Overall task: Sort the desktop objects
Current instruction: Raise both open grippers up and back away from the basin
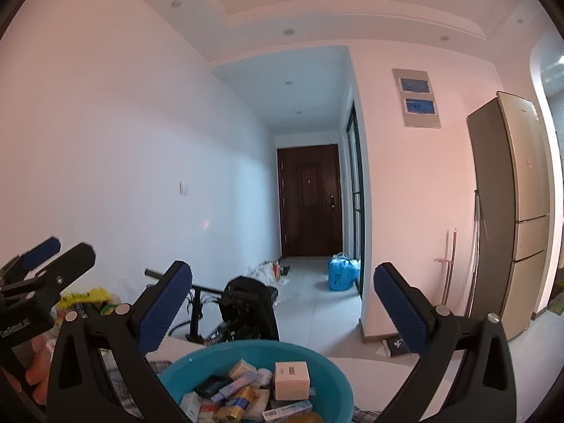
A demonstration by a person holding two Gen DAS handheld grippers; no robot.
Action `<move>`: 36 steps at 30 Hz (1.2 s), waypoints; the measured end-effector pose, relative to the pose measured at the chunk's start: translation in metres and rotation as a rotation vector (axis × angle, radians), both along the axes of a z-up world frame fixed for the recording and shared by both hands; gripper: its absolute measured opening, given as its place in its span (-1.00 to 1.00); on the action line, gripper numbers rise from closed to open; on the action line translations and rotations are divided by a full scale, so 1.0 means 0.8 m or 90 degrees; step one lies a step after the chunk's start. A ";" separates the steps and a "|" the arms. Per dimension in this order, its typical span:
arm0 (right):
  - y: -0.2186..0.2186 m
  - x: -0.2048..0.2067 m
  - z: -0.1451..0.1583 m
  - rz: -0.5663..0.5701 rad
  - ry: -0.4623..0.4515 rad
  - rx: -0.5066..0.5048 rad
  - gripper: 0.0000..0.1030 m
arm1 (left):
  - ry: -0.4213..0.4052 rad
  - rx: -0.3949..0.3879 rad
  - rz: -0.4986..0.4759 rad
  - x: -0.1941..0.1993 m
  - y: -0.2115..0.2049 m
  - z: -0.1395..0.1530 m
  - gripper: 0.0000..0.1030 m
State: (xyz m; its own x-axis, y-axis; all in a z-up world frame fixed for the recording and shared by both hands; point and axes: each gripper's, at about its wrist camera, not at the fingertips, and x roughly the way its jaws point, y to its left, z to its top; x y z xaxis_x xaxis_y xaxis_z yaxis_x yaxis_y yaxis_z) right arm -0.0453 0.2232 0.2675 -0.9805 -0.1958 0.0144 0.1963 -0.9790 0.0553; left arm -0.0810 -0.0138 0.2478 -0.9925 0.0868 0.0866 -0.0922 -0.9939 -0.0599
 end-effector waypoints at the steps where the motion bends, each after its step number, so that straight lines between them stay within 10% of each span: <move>1: 0.003 0.004 0.001 0.001 0.003 -0.005 1.00 | 0.003 0.001 0.002 0.004 -0.001 0.002 1.00; 36: -0.001 0.193 0.024 0.006 0.054 0.012 1.00 | 0.051 -0.020 0.033 0.217 0.004 0.028 1.00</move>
